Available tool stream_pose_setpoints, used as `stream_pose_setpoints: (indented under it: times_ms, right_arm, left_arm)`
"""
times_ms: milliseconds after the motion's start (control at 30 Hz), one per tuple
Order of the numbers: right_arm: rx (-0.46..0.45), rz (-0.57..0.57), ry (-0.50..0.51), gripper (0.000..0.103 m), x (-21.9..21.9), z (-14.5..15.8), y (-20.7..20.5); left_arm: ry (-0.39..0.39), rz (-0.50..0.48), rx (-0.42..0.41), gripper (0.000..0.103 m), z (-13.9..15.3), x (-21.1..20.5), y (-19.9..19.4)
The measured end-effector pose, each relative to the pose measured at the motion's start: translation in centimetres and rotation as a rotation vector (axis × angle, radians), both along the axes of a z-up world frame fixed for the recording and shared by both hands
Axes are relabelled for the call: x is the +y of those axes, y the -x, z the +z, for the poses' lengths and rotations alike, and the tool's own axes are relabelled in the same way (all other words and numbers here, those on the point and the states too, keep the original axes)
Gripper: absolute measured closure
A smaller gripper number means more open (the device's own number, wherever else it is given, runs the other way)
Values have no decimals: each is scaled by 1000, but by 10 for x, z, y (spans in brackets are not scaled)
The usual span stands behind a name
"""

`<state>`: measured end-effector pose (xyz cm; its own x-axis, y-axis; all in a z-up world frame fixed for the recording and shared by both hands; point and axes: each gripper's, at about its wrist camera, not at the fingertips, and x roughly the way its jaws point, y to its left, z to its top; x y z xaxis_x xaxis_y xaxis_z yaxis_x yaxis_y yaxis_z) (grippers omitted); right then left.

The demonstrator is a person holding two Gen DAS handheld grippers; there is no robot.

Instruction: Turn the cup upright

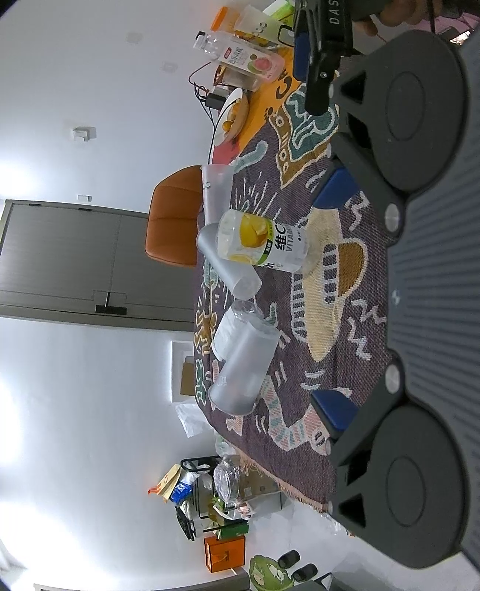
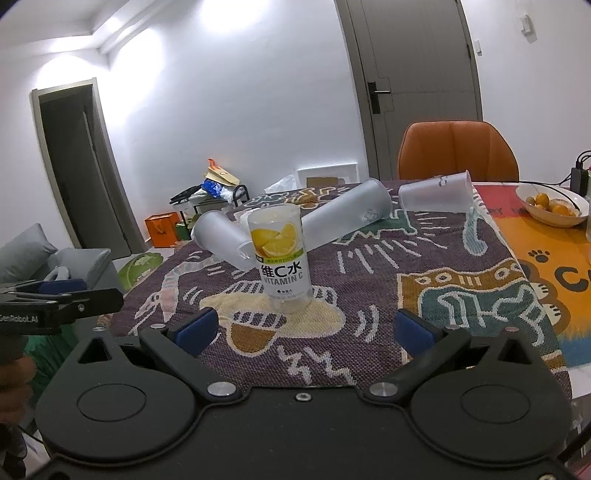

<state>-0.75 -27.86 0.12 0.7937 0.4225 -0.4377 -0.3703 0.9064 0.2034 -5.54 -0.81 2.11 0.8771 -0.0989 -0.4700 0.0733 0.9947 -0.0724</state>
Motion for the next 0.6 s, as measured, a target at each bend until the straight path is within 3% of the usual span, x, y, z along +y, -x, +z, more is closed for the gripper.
stream_pose_setpoints:
  times_ms: [600]
  right_arm:
    - [-11,7,4,0,1,3,5]
  left_arm:
    - [0,10,-33,0,4,0,5]
